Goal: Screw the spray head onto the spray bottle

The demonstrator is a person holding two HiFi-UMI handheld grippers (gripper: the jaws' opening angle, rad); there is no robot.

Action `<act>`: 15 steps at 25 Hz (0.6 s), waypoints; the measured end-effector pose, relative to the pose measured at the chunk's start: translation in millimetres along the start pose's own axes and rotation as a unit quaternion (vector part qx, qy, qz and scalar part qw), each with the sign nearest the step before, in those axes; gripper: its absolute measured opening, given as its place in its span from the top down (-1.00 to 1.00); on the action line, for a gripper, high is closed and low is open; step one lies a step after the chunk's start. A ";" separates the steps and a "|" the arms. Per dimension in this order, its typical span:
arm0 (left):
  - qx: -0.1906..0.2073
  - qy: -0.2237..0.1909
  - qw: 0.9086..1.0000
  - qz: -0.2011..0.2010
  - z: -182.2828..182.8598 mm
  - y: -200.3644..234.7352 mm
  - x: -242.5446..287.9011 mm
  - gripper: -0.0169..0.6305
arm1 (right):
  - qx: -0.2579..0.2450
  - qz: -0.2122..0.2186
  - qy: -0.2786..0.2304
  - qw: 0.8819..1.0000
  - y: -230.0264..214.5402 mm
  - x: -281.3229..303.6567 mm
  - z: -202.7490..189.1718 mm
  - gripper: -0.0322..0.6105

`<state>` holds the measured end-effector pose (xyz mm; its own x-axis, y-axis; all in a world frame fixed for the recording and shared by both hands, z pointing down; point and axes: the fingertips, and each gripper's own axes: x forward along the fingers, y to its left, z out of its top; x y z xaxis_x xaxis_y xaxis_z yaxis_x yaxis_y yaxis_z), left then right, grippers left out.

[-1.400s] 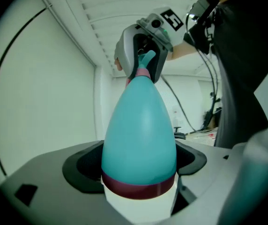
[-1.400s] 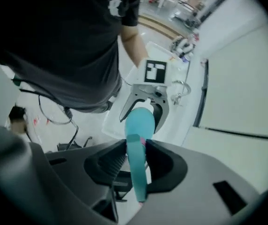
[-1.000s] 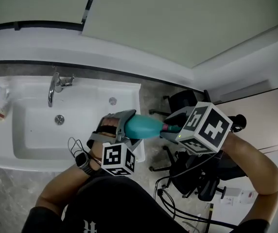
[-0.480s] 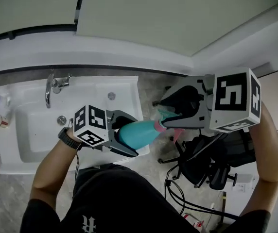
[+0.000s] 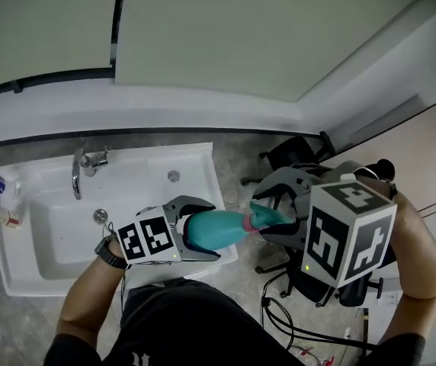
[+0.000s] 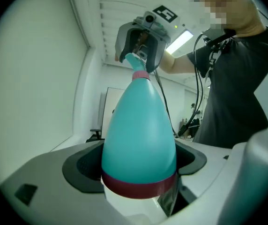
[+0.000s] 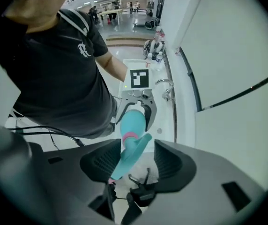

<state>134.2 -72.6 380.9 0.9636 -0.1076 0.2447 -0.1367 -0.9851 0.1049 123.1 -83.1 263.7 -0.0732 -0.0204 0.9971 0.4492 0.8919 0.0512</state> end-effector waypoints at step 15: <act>0.033 0.018 0.996 0.081 7.8 9.8 0.1 -0.35 | 0.049 -0.007 -0.022 0.999 0.4 8.7 -2.3 0.27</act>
<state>134.8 -83.3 374.4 0.9212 -0.2621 0.2875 -0.2733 -0.9619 -0.0012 124.7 -84.0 272.5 -0.1191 -0.0148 0.9928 0.3590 0.9316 0.0569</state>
